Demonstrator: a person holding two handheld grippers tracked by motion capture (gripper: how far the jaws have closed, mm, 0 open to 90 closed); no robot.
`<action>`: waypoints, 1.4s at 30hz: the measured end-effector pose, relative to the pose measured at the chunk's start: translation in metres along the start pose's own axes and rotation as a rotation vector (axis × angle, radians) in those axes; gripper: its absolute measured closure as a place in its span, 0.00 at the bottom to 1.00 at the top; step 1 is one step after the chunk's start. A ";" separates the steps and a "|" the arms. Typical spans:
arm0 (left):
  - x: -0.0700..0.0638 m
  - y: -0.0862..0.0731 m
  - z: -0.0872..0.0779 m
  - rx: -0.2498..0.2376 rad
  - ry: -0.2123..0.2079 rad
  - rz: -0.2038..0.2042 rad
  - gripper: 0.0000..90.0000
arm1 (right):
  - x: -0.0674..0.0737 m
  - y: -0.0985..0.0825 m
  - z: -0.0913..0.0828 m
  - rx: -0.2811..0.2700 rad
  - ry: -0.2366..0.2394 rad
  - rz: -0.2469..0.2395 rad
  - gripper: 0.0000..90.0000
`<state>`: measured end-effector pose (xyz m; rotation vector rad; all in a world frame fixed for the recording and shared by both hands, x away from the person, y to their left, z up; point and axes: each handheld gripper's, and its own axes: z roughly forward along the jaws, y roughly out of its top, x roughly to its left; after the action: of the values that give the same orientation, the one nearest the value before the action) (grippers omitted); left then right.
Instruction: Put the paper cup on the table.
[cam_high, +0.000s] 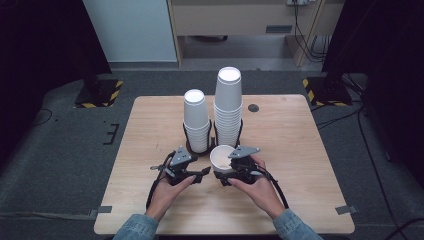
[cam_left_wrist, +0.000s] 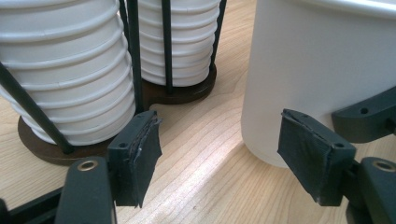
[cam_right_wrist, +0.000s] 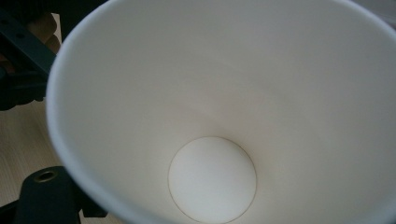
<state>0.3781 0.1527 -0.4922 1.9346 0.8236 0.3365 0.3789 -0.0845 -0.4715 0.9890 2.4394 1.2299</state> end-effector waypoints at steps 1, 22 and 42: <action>0.000 0.000 0.000 0.000 0.001 -0.001 0.31 | 0.000 0.000 0.000 0.001 0.000 0.001 0.17; 0.005 -0.003 0.002 0.048 0.027 -0.023 0.20 | -0.016 -0.002 -0.008 -0.010 -0.049 0.030 0.17; 0.007 -0.005 0.003 0.076 0.025 -0.038 0.16 | -0.046 -0.006 -0.030 -0.050 -0.125 0.093 0.17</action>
<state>0.3829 0.1566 -0.4985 1.9857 0.8994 0.3114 0.3964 -0.1362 -0.4616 1.1403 2.2809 1.2128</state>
